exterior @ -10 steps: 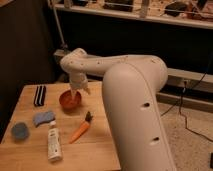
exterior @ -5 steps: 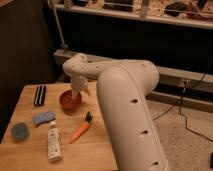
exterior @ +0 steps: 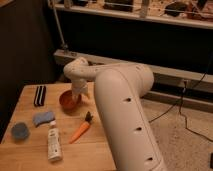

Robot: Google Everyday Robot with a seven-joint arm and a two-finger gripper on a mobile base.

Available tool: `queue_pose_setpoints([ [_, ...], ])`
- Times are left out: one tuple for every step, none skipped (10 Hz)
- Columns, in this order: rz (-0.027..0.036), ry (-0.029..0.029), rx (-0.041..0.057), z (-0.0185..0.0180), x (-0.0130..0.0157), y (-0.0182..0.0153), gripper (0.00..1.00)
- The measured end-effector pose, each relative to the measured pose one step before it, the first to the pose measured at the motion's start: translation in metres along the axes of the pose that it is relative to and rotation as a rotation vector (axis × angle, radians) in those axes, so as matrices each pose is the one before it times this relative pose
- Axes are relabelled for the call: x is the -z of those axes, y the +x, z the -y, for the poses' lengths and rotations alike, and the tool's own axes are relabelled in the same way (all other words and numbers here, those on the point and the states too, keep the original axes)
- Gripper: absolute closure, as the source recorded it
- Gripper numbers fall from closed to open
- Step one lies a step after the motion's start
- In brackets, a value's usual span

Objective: Drag the ceramic bowl in a circle

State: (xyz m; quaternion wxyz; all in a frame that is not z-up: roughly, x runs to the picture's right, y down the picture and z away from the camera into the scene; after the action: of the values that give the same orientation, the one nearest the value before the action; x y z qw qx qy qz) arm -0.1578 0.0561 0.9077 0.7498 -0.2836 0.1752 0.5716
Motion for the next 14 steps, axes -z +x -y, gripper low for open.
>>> queue_pose_setpoints([
  [-0.00467,-0.00394,0.00510,-0.00123,-0.00029,-0.00010,0.74],
  [-0.00251,-0.00356,0.00894,-0.00179,0.00104,-0.00053,0.84],
  [0.00092,-0.00128,0.00709,-0.00114,0.00205,-0.00107,0.91],
  [0.00119,-0.00062,0.01133,-0.00149,0.00388,-0.00149,0.98],
  [0.00460,0.00270,0.00989,-0.00013,0.00343,-0.00386,1.00],
  [0.00373,0.00242,0.00664,0.00050,0.00096,-0.00434,1.00],
  [0.00155,0.00155,0.00375,0.00035,0.00101,-0.00311,1.00],
  [0.00603,-0.00345,0.00815,-0.00087,0.00053,-0.00862,1.00],
  [0.00200,-0.00260,0.00743,-0.00139,-0.00048,-0.00510,1.00],
  [0.00352,-0.00366,0.00893,-0.00210,-0.00189,-0.00678,1.00],
  [0.00151,-0.00439,0.00859,-0.00241,-0.00346,-0.00819,1.00],
  [0.00404,-0.00925,-0.00559,0.00191,-0.00380,-0.00915,1.00],
  [0.00793,-0.00610,-0.01618,0.00714,-0.00170,-0.01013,1.00],
  [0.00726,-0.00073,-0.01873,0.00972,0.00010,-0.00766,1.00],
])
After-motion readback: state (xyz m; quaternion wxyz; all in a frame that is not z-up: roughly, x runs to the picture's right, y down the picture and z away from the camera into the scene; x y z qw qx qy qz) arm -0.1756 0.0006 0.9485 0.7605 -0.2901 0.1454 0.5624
